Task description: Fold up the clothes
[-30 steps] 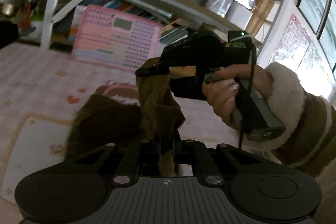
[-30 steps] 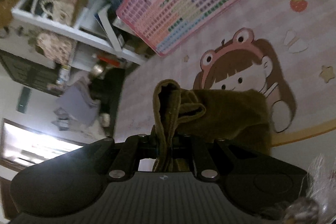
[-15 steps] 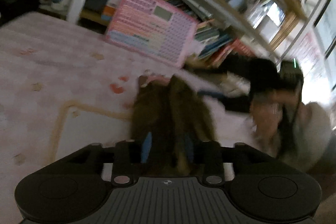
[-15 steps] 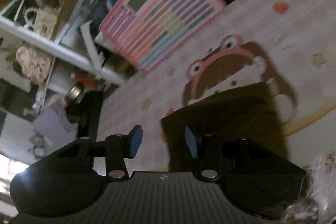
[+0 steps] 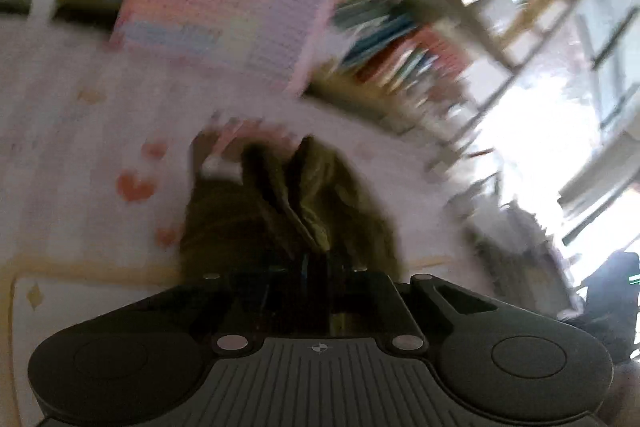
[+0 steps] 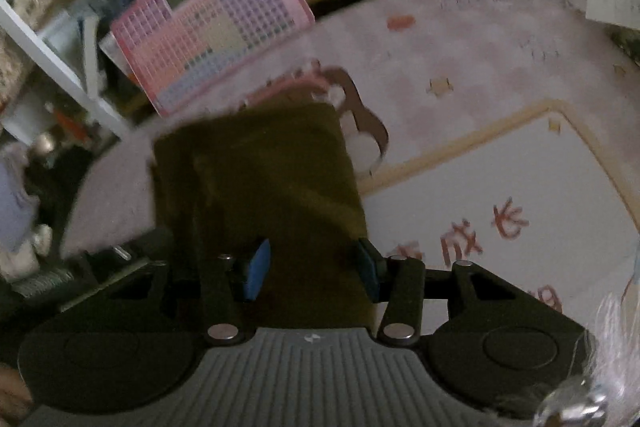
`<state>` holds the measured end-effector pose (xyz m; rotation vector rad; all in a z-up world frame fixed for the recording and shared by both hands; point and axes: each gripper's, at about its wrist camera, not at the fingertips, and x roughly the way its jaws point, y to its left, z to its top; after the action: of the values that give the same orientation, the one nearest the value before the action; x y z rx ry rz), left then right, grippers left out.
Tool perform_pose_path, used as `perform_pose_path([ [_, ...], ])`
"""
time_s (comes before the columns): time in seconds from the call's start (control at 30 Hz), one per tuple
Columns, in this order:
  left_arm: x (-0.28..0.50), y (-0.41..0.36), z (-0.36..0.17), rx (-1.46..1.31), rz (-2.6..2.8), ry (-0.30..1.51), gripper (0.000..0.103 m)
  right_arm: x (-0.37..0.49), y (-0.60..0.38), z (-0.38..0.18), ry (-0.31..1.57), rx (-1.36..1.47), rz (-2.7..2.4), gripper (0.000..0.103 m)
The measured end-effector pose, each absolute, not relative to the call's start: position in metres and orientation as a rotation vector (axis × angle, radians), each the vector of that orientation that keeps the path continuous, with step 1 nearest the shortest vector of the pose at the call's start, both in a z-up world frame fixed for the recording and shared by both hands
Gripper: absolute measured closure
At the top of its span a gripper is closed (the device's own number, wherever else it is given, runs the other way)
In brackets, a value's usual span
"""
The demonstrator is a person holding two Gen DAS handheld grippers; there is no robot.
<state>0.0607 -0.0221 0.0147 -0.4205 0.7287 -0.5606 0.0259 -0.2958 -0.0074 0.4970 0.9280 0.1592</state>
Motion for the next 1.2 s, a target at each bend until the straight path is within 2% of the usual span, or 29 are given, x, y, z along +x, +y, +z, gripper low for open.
perform_pose_path([
  [0.07, 0.057, -0.020, 0.023, -0.385, -0.550, 0.689, 0.096, 0.024, -0.289, -0.009, 0.916, 0.489, 0.169, 0.056],
  [0.23, 0.079, -0.014, -0.029, -0.343, -0.442, 0.858, 0.093, 0.030, -0.273, -0.018, 0.922, 0.426, 0.183, 0.048],
  [0.33, 0.077, -0.009, -0.029, -0.376, -0.443, 0.842, 0.088, 0.032, -0.270, -0.025, 0.921, 0.414, 0.181, 0.043],
  [0.5, 0.068, 0.004, -0.013, -0.380, -0.422, 0.793, 0.045, 0.031, -0.276, -0.021, 0.920, 0.438, 0.196, 0.043],
  [0.53, 0.065, 0.008, -0.011, -0.390, -0.421, 0.791, 0.042, 0.030, -0.279, -0.020, 0.918, 0.450, 0.198, 0.043],
  [0.6, 0.062, 0.014, -0.011, -0.420, -0.435, 0.812, 0.029, 0.026, -0.287, -0.021, 0.923, 0.489, 0.193, 0.043],
  [0.7, 0.062, 0.015, -0.020, -0.457, -0.451, 0.870, 0.025, 0.024, -0.298, -0.024, 0.942, 0.545, 0.177, 0.042],
  [0.93, 0.067, 0.005, -0.038, -0.507, -0.416, 0.957, 0.025, 0.026, -0.304, -0.035, 0.998, 0.631, 0.202, 0.040],
  [1.03, 0.068, 0.002, -0.046, -0.536, -0.396, 0.986, 0.038, 0.028, -0.301, -0.039, 1.017, 0.646, 0.226, 0.038],
  [1.1, 0.067, -0.001, -0.046, -0.543, -0.383, 0.990, 0.058, 0.030, -0.298, -0.040, 1.024, 0.639, 0.237, 0.048],
  [1.2, 0.057, -0.012, -0.032, -0.472, -0.393, 0.957, 0.074, 0.028, -0.284, -0.029, 0.971, 0.509, 0.258, 0.075],
])
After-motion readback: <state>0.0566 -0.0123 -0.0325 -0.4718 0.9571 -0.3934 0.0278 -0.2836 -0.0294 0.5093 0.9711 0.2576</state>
